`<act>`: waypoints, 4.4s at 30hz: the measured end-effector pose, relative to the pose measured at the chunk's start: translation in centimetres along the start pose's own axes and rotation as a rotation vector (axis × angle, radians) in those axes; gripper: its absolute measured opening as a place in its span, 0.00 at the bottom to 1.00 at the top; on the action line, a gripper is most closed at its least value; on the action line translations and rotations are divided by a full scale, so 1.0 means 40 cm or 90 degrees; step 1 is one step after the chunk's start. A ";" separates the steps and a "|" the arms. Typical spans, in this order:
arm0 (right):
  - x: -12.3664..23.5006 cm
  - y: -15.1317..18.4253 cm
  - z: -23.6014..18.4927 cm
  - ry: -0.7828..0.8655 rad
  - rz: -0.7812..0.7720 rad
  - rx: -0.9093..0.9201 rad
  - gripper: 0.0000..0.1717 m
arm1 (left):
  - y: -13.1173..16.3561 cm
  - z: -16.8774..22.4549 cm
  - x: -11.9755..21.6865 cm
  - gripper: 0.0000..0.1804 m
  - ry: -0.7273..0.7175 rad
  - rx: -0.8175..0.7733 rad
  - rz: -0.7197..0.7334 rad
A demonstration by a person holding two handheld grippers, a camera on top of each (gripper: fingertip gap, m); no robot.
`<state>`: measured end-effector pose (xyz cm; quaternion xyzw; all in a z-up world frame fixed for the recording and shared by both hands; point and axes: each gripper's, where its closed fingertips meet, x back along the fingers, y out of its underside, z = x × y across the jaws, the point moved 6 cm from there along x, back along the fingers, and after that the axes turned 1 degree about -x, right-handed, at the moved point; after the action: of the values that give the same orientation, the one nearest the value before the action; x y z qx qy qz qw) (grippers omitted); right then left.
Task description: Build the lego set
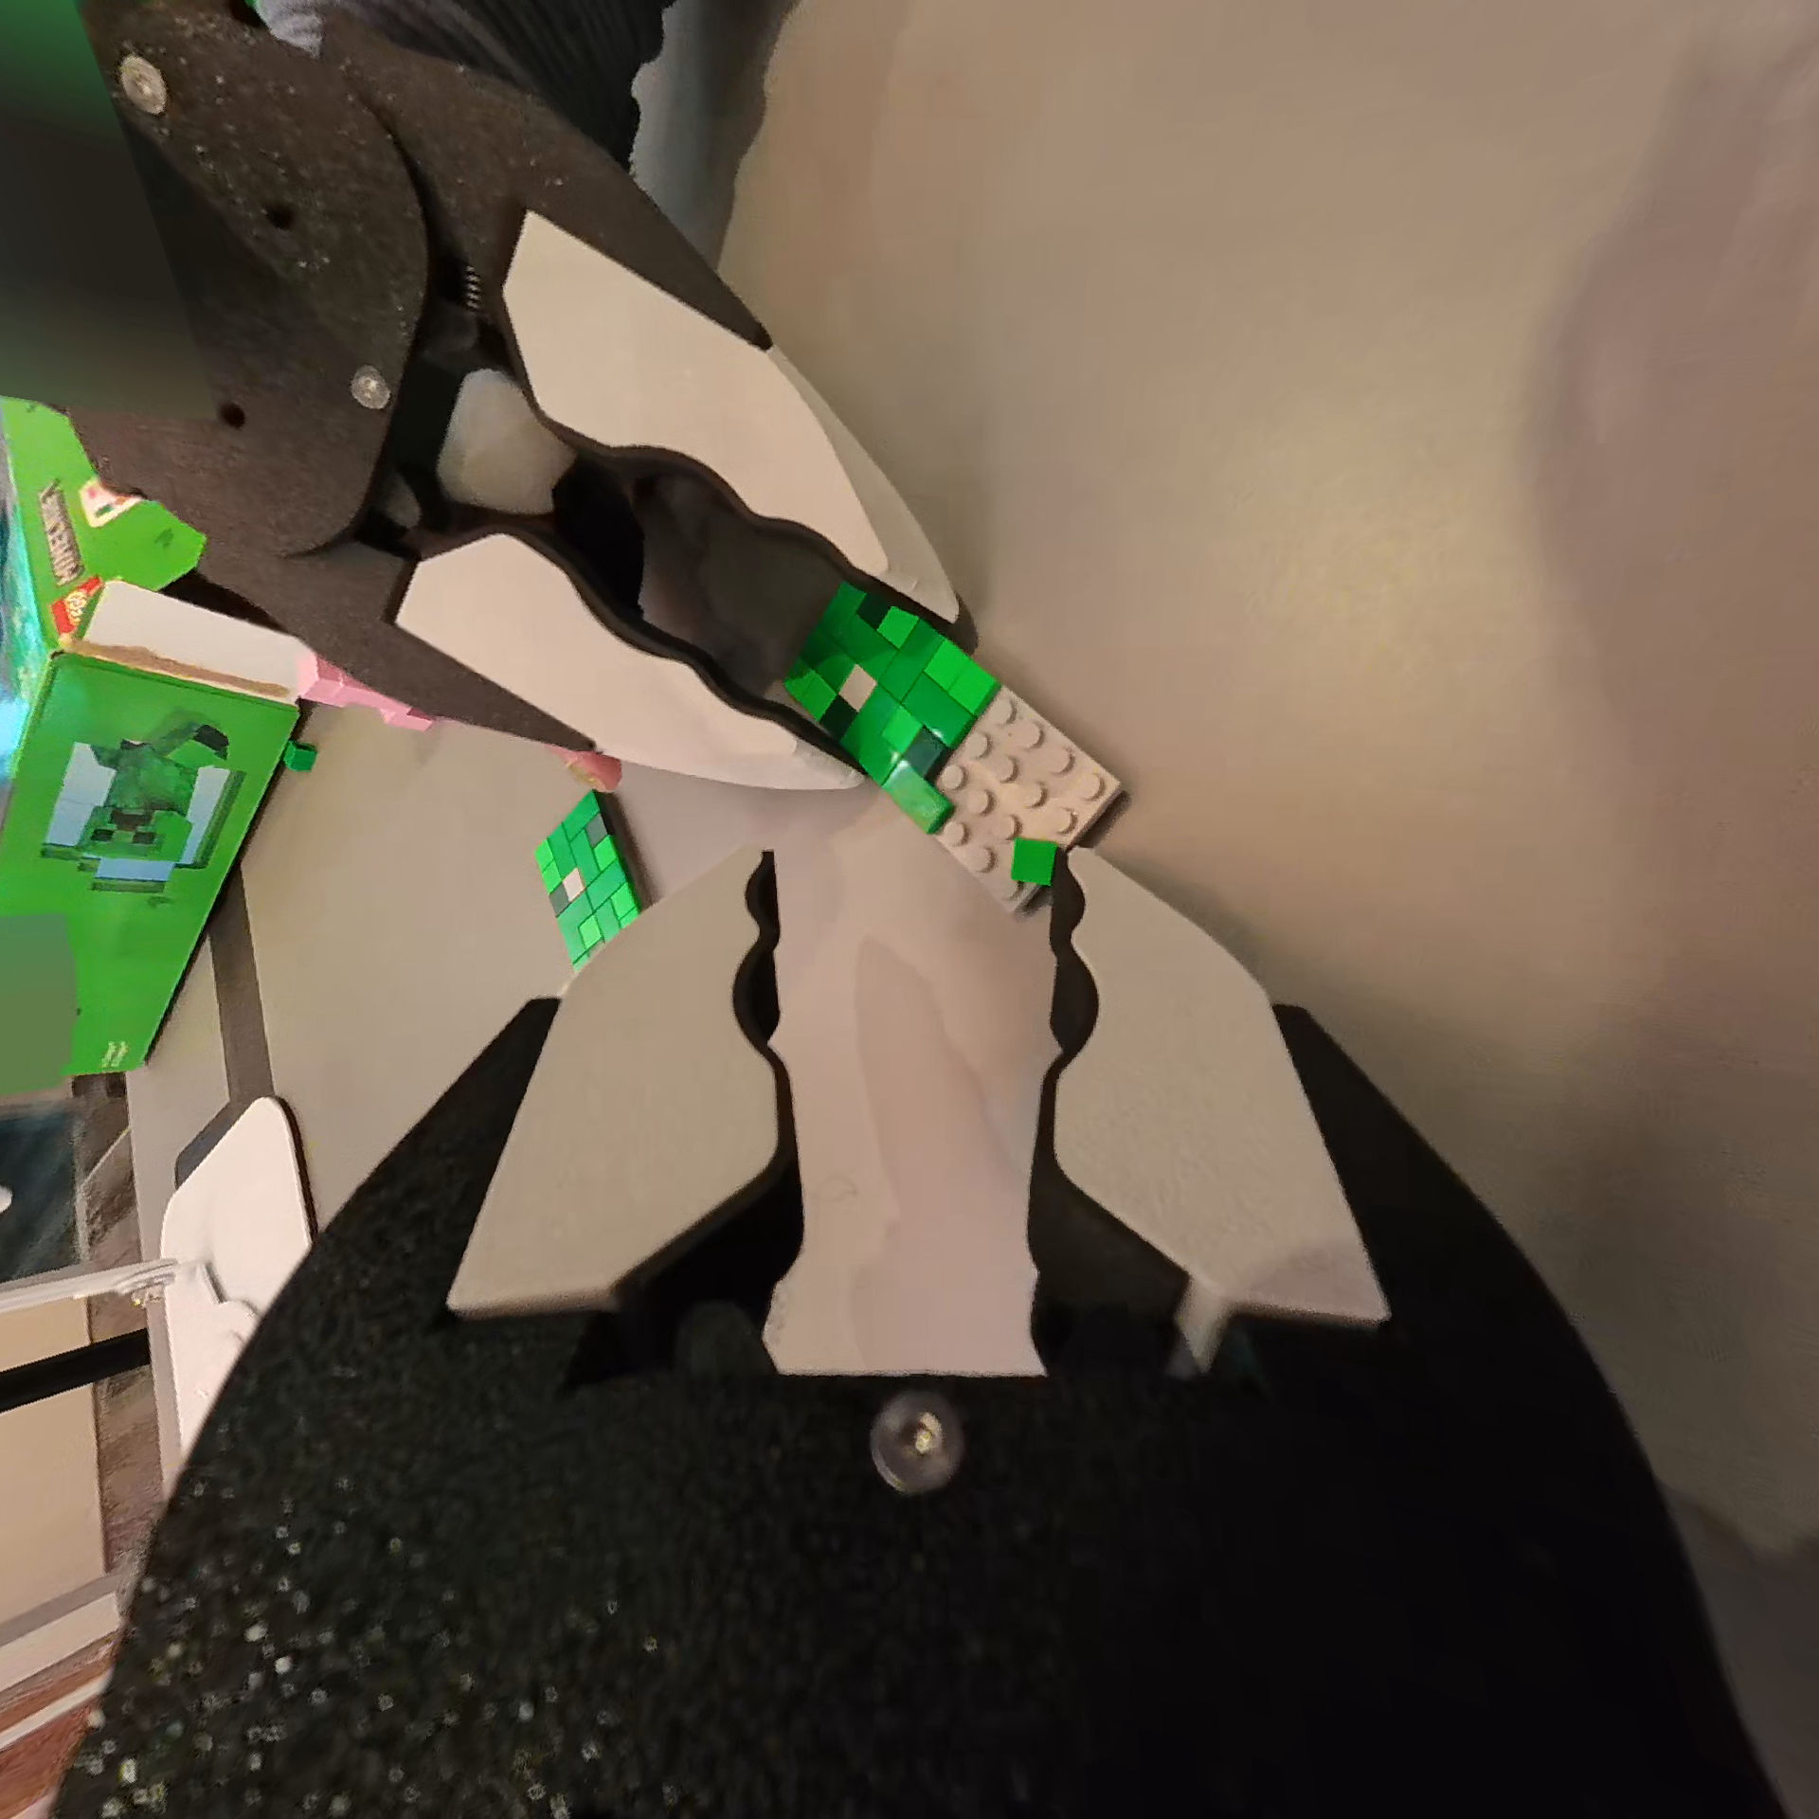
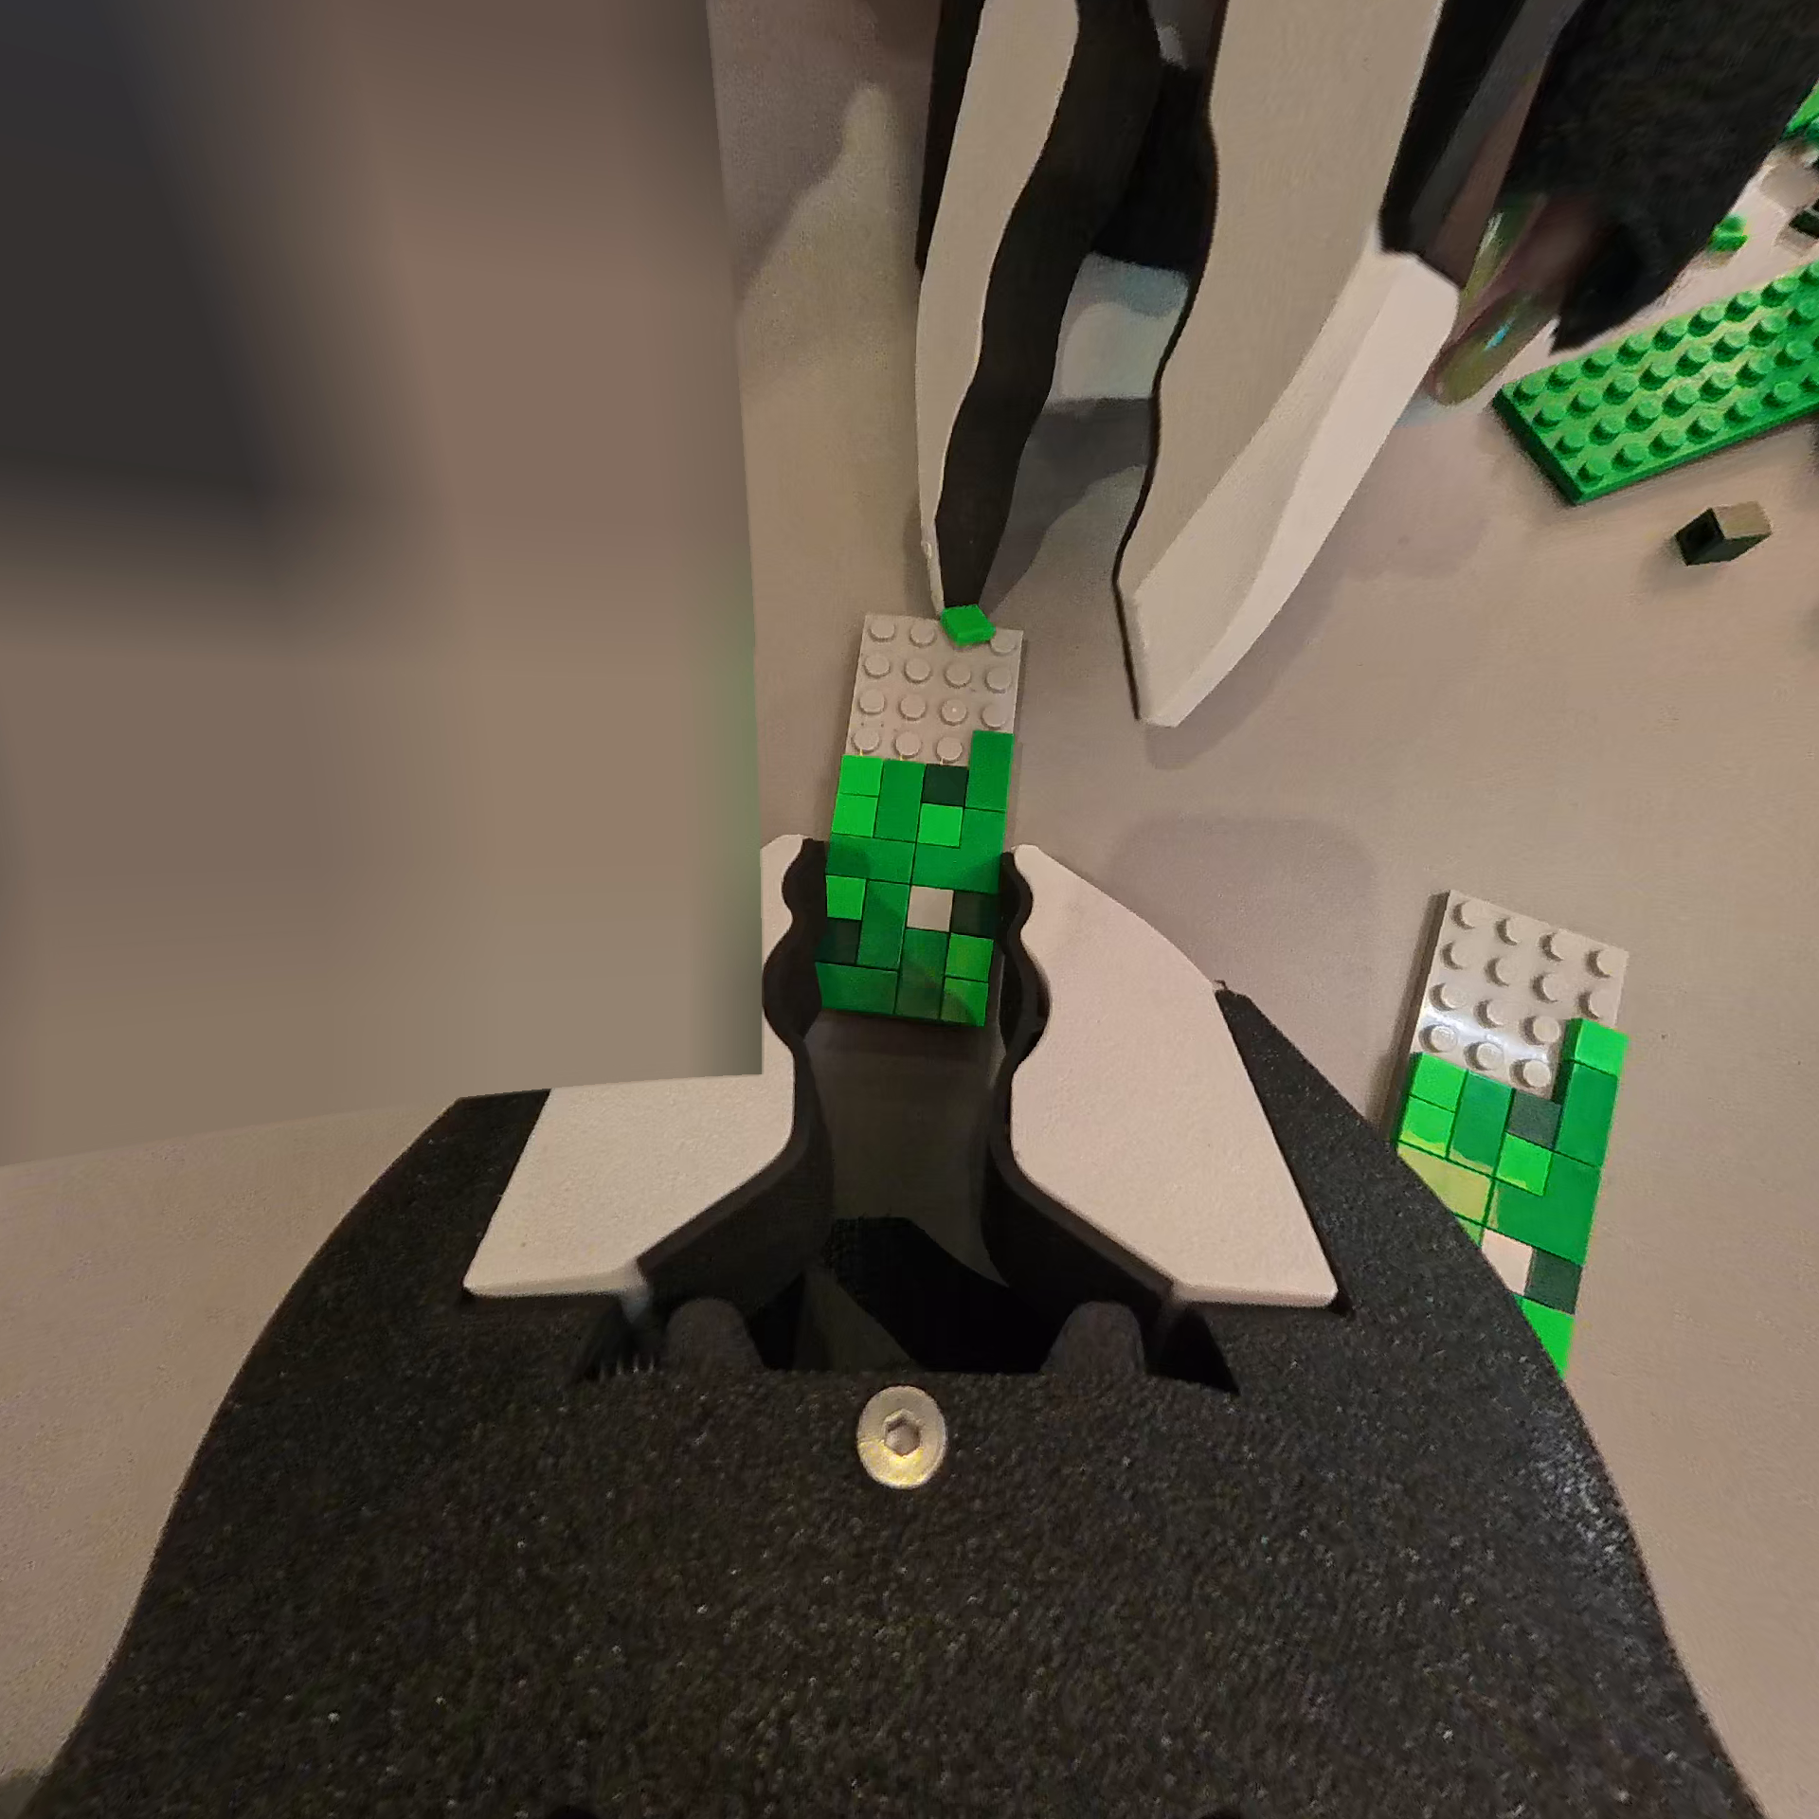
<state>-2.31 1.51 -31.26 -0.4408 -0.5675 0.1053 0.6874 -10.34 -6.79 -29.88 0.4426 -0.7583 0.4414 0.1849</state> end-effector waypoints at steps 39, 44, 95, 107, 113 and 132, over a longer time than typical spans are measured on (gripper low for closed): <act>0.040 -0.376 -0.035 0.152 0.186 0.045 0.19 | -0.077 0.094 0.271 0.31 -0.409 0.597 0.657; 0.051 -0.409 -0.041 0.288 0.148 0.050 0.19 | -0.070 0.107 0.280 0.30 -0.413 0.746 0.733; -0.075 -0.215 0.032 0.162 -0.063 0.023 0.04 | 0.144 0.088 0.088 0.02 0.447 1.180 0.365; -0.111 -0.272 0.040 0.165 -0.161 0.017 0.04 | 0.146 0.087 0.087 0.02 0.436 1.176 0.374; -0.120 -0.275 0.047 0.156 -0.190 0.009 0.04 | 0.146 0.087 0.086 0.02 0.437 1.174 0.375; -0.114 -0.278 0.043 0.154 -0.207 0.003 0.08 | 0.147 0.087 0.088 0.02 0.439 1.172 0.377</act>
<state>-9.28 -7.14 -26.38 -0.3515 -0.5443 -0.0593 0.7594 -16.77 -10.21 -32.37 0.0570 -0.1106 0.9830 -0.1349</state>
